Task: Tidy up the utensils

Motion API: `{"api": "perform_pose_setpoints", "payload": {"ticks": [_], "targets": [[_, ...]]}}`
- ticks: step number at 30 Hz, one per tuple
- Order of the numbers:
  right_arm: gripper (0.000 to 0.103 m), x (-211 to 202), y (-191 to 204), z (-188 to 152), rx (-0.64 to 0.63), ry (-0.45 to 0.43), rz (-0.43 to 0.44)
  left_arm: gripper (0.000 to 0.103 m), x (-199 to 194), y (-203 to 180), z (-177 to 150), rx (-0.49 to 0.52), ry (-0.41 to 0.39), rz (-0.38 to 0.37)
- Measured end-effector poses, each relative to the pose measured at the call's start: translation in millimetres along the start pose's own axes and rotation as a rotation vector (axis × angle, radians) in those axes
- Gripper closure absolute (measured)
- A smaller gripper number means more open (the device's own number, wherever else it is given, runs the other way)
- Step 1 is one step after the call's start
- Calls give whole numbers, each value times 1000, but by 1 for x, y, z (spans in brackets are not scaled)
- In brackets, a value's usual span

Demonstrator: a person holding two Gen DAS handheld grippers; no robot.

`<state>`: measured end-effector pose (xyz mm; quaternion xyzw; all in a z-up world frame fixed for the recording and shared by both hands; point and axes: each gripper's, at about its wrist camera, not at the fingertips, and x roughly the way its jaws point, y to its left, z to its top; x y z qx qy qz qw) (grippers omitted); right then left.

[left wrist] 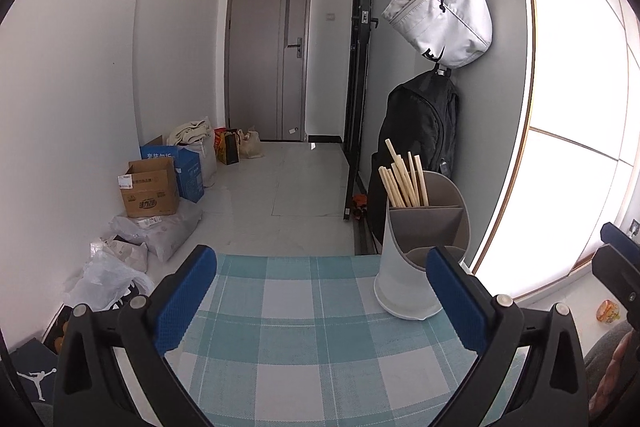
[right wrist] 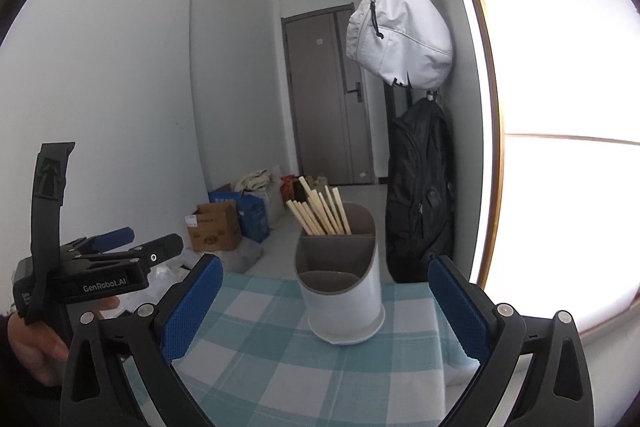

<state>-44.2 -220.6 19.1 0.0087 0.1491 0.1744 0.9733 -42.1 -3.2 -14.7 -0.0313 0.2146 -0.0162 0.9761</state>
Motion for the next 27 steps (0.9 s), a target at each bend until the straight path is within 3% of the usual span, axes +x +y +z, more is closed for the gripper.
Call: {"api": "perform_pose_setpoints", "payload": {"ticks": [4, 11, 27], "targets": [[0, 7, 1, -5, -32, -2, -11, 1, 3, 3, 1, -32, 9, -17], [0, 23, -1, -13, -16, 45, -5, 1, 11, 1, -6, 0, 36, 0], [0, 22, -4, -13, -2, 59, 4, 1, 10, 1, -6, -14, 41, 15]]}}
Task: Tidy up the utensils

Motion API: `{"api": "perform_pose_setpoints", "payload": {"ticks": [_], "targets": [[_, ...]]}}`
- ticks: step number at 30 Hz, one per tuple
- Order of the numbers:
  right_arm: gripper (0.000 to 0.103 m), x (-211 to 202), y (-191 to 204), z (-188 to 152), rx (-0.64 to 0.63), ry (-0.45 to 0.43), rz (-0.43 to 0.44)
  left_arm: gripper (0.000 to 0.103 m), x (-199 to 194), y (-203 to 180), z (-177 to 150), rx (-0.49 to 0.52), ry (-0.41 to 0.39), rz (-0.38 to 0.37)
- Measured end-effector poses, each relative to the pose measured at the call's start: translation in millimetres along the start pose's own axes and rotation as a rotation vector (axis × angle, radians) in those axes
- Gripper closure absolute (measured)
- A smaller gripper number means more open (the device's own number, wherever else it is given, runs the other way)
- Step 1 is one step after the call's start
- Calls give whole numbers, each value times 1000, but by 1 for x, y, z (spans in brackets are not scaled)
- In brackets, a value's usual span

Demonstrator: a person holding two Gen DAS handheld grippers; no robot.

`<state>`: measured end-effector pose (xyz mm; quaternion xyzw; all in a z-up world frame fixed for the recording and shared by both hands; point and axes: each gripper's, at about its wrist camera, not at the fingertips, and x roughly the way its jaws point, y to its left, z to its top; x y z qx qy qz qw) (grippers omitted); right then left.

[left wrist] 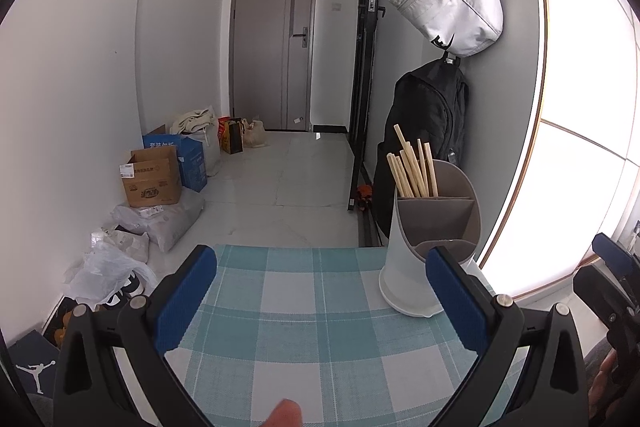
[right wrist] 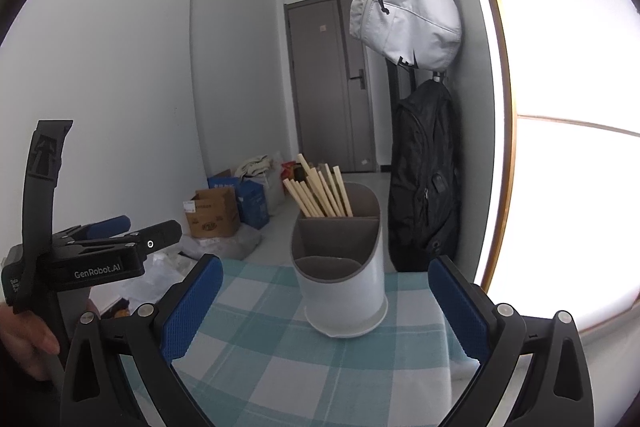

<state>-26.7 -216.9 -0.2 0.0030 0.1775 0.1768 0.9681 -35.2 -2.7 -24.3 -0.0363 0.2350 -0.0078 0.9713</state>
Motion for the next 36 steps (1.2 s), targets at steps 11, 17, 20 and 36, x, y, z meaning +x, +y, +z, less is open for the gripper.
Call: {"api": "perform_pose_setpoints", "payload": {"ticks": [11, 17, 20, 36], "targets": [[0, -1, -1, 0, 3, 4, 2, 1, -2, 0, -2, -10, 7, -8], [0, -2, -1, 0, 1, 4, 1, 1, -3, -2, -2, 2, -1, -11], [0, -2, -1, 0, 0, 3, 3, 1, -3, -2, -2, -3, 1, -14], [0, -2, 0, -1, -6, 8, 11, 1, -2, 2, -1, -21, 4, -6]]}}
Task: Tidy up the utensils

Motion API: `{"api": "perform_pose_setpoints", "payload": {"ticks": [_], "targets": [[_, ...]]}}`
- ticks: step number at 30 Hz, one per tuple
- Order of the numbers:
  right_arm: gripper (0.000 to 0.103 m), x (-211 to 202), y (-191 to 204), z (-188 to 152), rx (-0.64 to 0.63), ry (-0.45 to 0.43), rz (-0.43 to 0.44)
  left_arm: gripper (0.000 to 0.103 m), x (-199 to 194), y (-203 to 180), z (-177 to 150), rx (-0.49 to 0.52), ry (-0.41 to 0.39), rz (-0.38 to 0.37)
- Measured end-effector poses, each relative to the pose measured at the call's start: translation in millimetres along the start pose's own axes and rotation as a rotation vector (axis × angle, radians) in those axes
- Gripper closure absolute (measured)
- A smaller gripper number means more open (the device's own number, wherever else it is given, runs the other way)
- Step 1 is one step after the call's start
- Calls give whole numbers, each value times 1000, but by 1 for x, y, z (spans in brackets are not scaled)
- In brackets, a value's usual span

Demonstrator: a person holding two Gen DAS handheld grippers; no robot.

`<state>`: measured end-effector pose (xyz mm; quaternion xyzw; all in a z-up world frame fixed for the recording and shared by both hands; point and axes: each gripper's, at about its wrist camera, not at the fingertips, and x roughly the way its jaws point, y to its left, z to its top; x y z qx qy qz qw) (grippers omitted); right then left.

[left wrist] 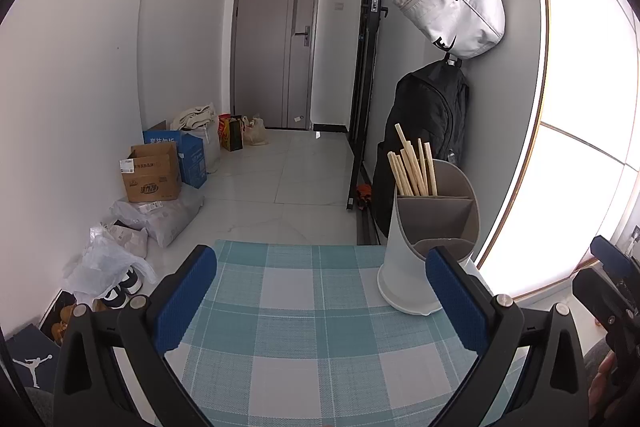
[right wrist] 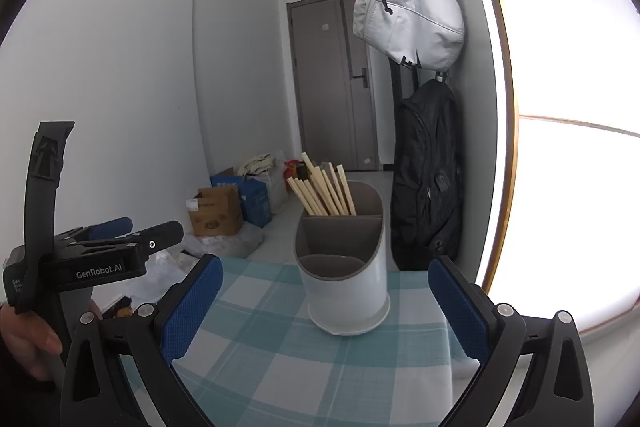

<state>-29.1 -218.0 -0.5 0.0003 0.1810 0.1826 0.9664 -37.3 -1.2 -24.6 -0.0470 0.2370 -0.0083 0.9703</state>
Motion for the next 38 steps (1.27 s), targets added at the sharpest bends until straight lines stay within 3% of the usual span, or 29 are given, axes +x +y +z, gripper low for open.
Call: {"api": "perform_pose_setpoints", "payload": {"ticks": [38], "targets": [[0, 4, 3, 1, -7, 15, 25, 1, 7, 1, -1, -25, 26, -14]]}}
